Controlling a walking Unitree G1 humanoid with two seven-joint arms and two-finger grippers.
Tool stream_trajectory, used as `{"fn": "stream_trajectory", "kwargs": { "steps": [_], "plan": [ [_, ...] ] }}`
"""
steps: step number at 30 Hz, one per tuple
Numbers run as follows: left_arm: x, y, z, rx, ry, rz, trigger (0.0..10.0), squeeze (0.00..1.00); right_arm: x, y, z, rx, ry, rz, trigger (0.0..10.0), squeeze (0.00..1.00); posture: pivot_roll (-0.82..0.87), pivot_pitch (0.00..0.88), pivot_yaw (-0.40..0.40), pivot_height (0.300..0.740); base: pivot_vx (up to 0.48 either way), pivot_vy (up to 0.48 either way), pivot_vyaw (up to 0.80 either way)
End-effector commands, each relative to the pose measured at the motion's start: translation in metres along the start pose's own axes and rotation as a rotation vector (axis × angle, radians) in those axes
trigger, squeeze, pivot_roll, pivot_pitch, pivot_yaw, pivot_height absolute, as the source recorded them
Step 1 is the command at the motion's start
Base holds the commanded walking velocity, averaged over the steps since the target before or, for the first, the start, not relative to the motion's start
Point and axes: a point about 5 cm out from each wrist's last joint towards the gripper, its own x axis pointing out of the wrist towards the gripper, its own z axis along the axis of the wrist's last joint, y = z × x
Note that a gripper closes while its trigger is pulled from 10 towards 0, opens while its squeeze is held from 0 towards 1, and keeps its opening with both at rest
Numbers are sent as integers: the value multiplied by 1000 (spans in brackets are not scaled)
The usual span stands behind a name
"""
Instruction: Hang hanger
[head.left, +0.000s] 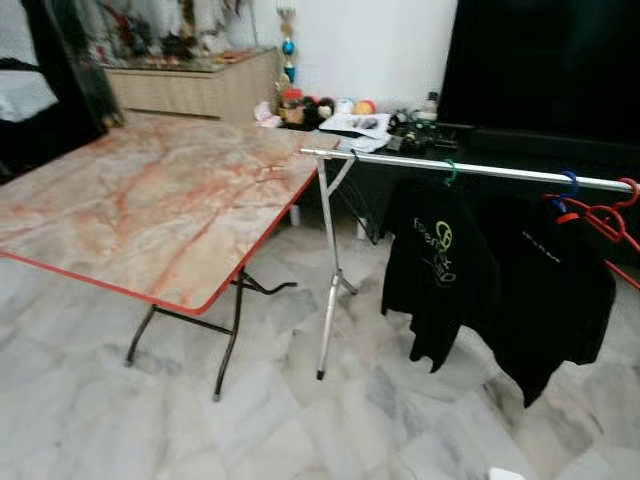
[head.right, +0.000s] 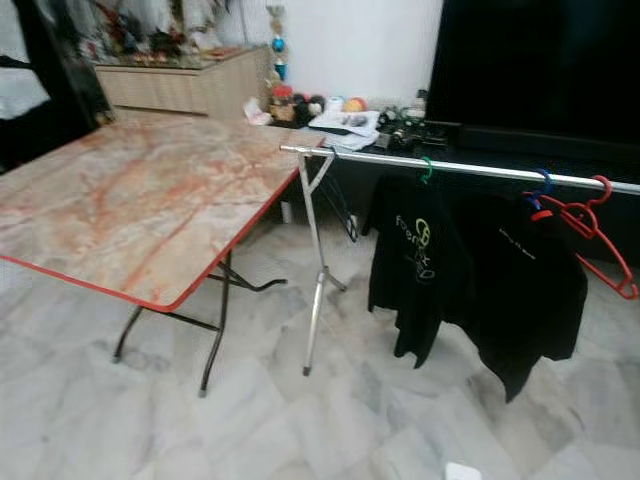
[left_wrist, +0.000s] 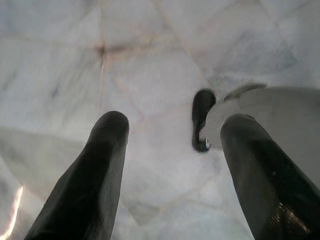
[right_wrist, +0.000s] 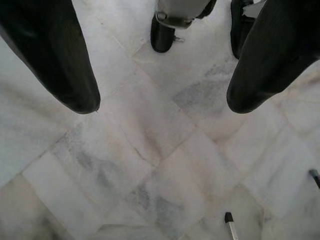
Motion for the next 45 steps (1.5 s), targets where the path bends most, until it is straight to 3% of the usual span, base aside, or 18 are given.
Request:
{"fn": "stream_trajectory", "kwargs": {
  "steps": [1,5,29,40,45],
  "plan": [
    [1,3,5,-20,-6,17,10000,0,2,9,4,10,-6,18,10000,0,182,0,7,740,0,0,0],
    [1,1,4,-31,-6,17,10000,0,2,7,4,7,2,12,10000,0,181,0,0,740,0,0,0],
    [-1,-5,-7,-35,20,-1,10000,0,-1,-3,-5,-38,38,2,10000,0,152,0,-9,740,0,0,-661],
    [0,-3,-3,-29,14,3,10000,0,0,0,-1,-1,7,2,10000,0,175,0,-11,740,65,0,0],
    [0,-2,-3,-34,12,5,10000,0,0,0,-1,-2,13,0,10000,0,177,0,-10,740,248,0,-629]
  ]
}}
